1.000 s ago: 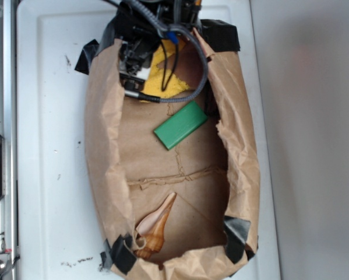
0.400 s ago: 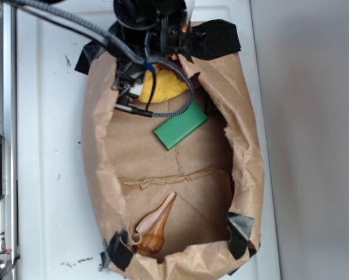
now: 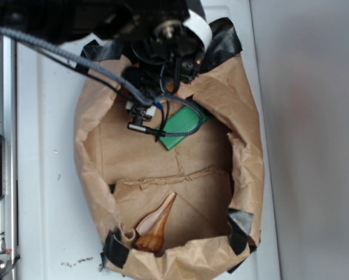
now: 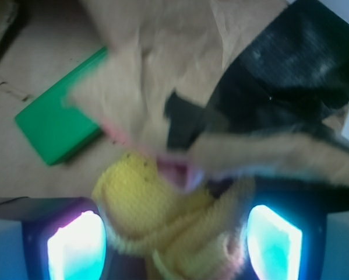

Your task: Grab the yellow cloth.

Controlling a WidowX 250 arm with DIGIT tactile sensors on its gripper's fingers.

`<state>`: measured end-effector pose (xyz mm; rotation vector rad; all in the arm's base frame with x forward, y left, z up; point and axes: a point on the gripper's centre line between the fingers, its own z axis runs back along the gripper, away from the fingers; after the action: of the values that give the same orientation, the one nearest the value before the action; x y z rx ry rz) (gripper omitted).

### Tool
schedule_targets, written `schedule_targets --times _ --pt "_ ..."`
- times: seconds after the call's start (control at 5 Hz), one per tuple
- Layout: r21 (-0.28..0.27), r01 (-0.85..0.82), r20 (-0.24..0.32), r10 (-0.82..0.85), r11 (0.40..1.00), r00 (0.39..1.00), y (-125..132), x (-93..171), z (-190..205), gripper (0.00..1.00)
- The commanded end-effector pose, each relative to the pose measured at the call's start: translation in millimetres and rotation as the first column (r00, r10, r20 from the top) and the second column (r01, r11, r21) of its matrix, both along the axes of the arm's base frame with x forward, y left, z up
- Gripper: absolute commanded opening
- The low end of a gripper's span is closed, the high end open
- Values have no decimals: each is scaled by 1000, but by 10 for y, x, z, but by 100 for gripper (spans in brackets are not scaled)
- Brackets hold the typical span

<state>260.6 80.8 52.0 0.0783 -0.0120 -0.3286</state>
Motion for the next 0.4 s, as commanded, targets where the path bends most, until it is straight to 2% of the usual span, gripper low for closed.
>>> schedule_targets --times 0.0,0.2 --pt "40 -18 28 17 999 999 -89 109 -103 100" --pt "28 -72 36 71 997 997 -47 156 -90 0"
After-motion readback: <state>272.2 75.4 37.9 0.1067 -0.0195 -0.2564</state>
